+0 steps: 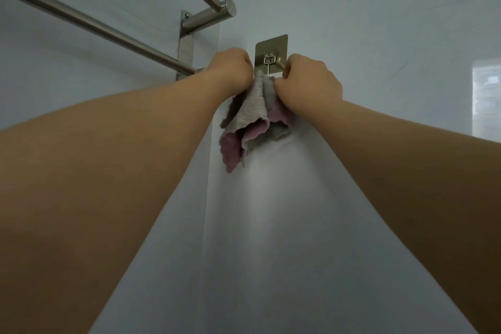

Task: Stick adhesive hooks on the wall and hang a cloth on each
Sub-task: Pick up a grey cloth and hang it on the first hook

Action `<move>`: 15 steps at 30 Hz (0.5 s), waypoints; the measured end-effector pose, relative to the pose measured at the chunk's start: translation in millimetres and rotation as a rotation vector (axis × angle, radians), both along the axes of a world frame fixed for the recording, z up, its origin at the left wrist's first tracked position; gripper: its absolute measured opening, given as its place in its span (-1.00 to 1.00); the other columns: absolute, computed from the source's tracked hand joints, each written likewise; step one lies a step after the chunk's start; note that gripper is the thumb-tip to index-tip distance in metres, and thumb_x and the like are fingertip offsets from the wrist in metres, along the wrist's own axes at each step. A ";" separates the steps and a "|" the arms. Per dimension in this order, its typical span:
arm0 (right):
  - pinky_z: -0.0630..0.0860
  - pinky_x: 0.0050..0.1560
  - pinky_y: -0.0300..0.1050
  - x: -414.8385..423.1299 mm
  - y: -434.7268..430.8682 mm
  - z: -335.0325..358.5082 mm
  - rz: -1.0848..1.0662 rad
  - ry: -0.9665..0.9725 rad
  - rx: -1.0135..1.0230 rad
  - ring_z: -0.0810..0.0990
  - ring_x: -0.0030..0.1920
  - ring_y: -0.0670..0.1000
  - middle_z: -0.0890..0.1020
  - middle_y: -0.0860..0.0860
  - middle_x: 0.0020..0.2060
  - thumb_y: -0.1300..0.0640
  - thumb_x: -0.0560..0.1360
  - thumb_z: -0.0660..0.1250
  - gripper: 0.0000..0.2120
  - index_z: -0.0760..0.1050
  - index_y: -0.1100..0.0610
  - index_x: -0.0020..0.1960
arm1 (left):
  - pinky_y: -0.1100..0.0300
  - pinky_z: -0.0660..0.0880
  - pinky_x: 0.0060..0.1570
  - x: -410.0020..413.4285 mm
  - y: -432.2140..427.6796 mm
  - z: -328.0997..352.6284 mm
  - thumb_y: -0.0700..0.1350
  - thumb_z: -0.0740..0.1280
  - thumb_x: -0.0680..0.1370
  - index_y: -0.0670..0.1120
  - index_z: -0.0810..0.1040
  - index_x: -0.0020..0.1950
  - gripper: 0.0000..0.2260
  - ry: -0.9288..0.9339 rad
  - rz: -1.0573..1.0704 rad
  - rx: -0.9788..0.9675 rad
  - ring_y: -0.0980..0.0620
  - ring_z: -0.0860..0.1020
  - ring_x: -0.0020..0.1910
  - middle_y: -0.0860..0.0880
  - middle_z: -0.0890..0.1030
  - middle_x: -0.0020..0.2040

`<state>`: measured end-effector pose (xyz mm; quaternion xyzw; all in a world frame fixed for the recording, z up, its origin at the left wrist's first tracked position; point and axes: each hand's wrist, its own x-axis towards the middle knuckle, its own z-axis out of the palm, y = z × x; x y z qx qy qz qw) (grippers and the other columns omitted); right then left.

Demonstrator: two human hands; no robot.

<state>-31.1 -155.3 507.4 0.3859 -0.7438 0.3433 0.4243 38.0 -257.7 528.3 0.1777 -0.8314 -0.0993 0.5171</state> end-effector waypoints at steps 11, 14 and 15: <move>0.38 -0.10 -0.10 11.5 53.6 -37.2 0.168 -0.198 -0.034 0.53 0.02 0.13 0.52 0.07 -0.03 0.04 0.52 0.18 -0.77 0.46 0.15 0.07 | 0.13 0.35 -0.07 4.6 57.5 -44.8 -0.14 0.17 0.56 -0.09 0.49 0.13 -0.80 0.234 0.141 -0.206 -0.10 0.47 0.06 -0.13 0.46 0.15; 0.42 -0.12 -0.07 13.5 74.1 -62.5 0.225 -0.281 -0.036 0.52 -0.07 0.10 0.52 0.05 -0.09 0.04 0.51 0.19 -0.84 0.43 0.13 -0.03 | 0.08 0.43 -0.01 -1.0 80.2 -72.7 -0.17 0.18 0.53 -0.09 0.49 0.11 -0.80 0.157 0.036 -0.196 -0.09 0.49 0.05 -0.12 0.48 0.14; 0.44 -0.11 -0.06 13.6 84.8 -75.8 0.230 -0.314 -0.027 0.53 -0.07 0.09 0.54 0.06 -0.08 0.04 0.50 0.19 -0.83 0.44 0.13 -0.03 | 0.07 0.44 -0.01 -4.1 91.7 -87.6 -0.17 0.18 0.53 -0.10 0.49 0.11 -0.80 0.125 0.006 -0.168 -0.09 0.49 0.04 -0.12 0.49 0.14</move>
